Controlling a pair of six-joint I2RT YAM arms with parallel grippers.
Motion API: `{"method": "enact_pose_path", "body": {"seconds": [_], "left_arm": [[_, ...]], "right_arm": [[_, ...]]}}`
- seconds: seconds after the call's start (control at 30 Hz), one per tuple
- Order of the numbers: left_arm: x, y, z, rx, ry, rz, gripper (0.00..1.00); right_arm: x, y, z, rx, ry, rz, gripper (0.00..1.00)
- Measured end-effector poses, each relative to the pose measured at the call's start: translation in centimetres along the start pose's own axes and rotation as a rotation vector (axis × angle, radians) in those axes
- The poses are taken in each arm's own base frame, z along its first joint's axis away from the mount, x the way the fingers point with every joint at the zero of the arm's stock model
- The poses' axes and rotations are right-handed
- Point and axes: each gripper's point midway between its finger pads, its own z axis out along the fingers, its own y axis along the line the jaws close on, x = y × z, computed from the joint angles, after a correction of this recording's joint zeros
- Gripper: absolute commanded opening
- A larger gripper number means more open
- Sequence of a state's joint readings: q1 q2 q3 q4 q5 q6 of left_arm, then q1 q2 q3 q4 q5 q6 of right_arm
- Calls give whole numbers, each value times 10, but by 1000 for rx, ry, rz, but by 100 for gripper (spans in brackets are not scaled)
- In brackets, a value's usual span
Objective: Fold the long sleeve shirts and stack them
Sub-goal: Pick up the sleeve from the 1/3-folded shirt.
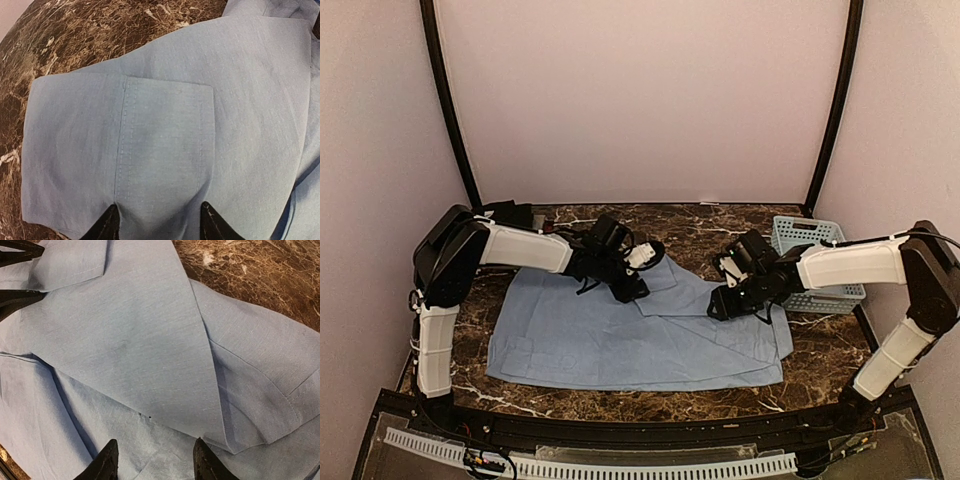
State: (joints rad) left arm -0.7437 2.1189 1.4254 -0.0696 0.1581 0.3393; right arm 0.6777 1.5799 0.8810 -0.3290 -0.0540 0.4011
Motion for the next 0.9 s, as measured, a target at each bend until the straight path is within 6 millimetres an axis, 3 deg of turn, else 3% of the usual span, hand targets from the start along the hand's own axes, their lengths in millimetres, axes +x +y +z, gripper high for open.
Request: {"method": "enact_pose_path", "body": {"seconds": [0.2,0.4,0.73,0.9], "left_arm": [[1,1,1,-5,4,14,16],[3,1,2,-9,9,12,0],[-12,4,-2,-6,-21,-40,0],[-31,7,-21,-17,-68,-96,0]], "right_arm": [[4,-1,3,2,12,1,48],[4,-3,3,4,12,4,48],[6,-7,1,19,15,7,48],[-1,-14,-9,38,-13,22,48]]}}
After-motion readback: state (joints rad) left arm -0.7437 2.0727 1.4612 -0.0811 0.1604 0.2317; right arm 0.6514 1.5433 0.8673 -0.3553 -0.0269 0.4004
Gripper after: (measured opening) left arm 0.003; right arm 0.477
